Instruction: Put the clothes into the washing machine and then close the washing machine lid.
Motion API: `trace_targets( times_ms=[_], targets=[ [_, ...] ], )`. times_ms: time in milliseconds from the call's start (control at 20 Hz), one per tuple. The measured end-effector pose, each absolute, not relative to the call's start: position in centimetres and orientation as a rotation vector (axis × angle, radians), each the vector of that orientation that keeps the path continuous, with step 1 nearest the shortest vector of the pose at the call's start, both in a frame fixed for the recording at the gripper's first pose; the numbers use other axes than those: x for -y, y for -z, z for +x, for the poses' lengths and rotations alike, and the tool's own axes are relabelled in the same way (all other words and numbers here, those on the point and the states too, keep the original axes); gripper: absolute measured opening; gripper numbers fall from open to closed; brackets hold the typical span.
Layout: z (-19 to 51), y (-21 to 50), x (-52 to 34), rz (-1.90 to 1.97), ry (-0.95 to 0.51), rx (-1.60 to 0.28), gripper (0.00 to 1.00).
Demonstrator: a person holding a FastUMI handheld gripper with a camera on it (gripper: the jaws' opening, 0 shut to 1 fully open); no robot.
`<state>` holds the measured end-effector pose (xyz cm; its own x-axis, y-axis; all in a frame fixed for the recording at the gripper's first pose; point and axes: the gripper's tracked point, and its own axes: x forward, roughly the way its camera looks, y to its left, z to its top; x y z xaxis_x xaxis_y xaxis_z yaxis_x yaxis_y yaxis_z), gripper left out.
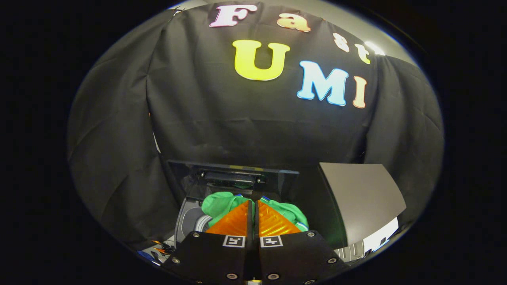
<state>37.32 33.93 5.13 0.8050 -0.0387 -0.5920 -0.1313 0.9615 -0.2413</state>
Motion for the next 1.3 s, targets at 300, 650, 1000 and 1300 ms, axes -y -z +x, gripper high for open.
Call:
trace_targets(
  times_ms=[300,650,1000,1300],
  targets=[
    [38.5,3.4,-34.9,-0.326,-0.051,-0.762,0.0],
    [39.0,9.4,-35.3,-0.369,-0.051,-0.86,0.0],
    [39.6,13.6,-35.9,-0.36,-0.07,-0.925,0.0],
    [40.3,13.8,-35.8,-0.347,-0.05,-0.926,0.0]
  ],
)
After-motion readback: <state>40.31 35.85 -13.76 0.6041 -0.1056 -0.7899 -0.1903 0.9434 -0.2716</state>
